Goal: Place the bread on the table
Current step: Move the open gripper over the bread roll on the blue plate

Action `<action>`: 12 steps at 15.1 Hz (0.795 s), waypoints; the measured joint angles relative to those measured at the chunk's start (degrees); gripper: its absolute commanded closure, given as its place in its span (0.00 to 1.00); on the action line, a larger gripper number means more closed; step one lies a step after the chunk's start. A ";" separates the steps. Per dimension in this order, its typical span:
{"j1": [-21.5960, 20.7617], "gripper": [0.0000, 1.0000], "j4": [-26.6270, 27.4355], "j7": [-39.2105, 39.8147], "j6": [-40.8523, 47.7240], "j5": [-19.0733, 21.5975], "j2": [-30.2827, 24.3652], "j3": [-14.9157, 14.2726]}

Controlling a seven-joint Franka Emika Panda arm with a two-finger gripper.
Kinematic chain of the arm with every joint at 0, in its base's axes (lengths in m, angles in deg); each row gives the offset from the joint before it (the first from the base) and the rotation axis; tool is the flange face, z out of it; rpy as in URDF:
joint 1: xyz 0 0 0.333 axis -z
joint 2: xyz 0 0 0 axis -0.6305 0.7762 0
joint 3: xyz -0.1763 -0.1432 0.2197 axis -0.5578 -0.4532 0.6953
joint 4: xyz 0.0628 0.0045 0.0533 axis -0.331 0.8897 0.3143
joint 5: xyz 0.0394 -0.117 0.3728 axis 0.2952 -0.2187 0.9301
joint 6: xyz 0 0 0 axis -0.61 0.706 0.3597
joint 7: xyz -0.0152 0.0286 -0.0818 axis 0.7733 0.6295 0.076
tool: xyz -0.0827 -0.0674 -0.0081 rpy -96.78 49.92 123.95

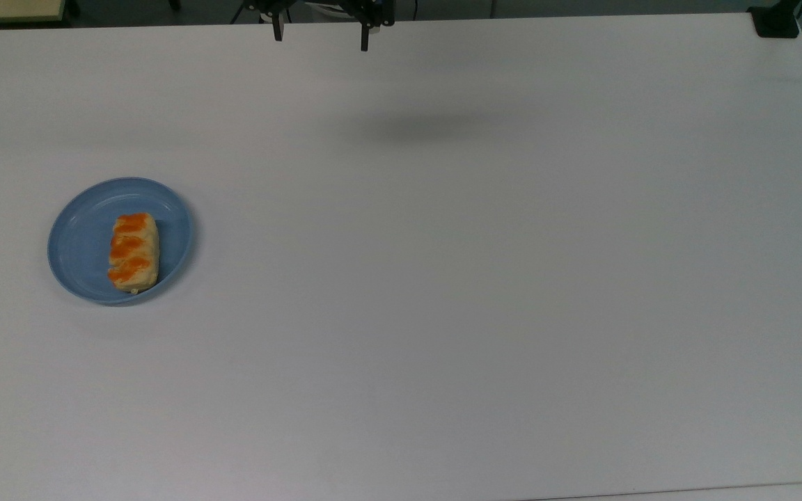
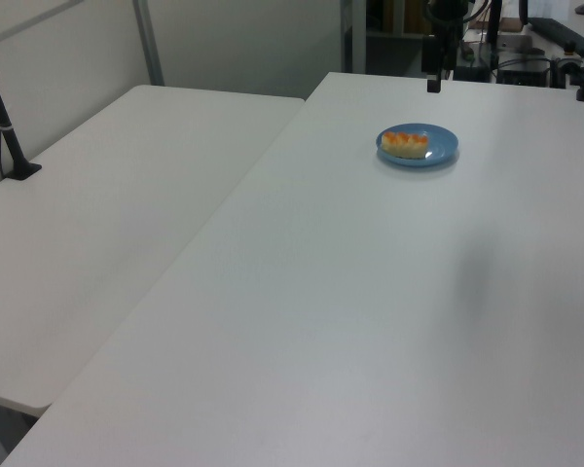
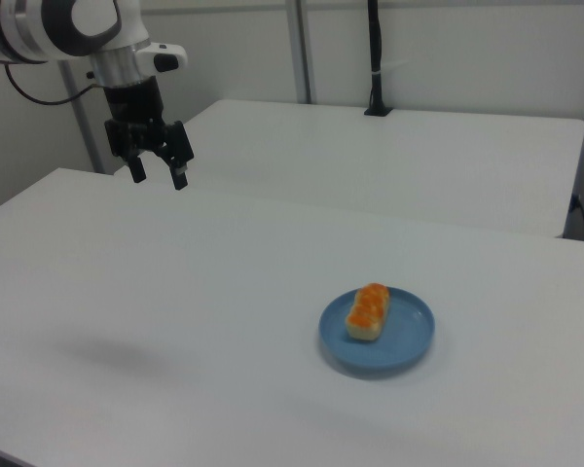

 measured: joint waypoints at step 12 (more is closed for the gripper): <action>0.01 0.00 0.05 0.00 0.00 0.00 -0.32 -0.69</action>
